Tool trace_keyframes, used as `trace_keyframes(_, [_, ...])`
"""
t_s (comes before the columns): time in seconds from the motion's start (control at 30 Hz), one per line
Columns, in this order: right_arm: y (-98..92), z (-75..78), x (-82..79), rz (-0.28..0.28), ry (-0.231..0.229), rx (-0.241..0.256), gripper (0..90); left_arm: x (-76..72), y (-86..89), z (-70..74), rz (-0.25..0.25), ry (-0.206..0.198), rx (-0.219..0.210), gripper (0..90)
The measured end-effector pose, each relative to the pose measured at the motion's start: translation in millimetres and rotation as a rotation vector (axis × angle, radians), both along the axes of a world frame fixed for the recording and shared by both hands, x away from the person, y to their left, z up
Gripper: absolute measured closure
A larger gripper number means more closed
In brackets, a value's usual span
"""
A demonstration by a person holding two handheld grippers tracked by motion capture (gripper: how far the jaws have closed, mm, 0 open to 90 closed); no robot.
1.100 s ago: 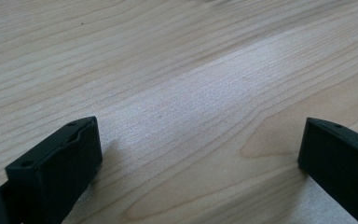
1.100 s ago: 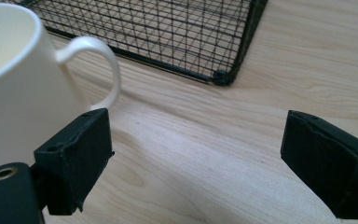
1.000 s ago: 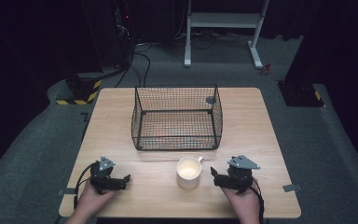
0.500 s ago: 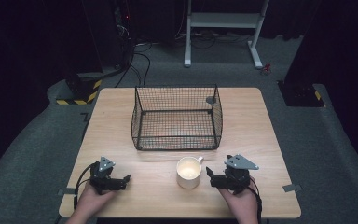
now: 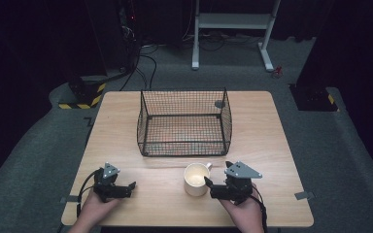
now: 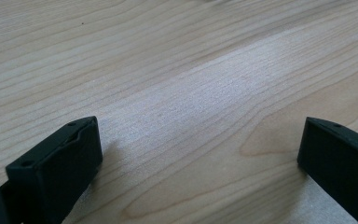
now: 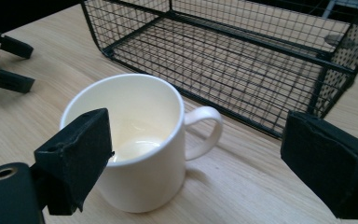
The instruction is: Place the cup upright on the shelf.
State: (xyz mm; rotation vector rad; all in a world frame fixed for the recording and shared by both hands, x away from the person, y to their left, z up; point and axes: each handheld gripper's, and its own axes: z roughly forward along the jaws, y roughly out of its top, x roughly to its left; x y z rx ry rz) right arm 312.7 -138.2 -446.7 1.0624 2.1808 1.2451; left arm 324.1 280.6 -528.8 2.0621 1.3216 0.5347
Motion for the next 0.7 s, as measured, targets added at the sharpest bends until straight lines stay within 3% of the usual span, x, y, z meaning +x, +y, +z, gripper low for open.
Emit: trace_keyframes(0.7, [39.8,-5.8,-2.1,0.124,0.002,0.010,8.6,-0.7,0.0,0.0,-0.002,0.001,-0.001,0.1])
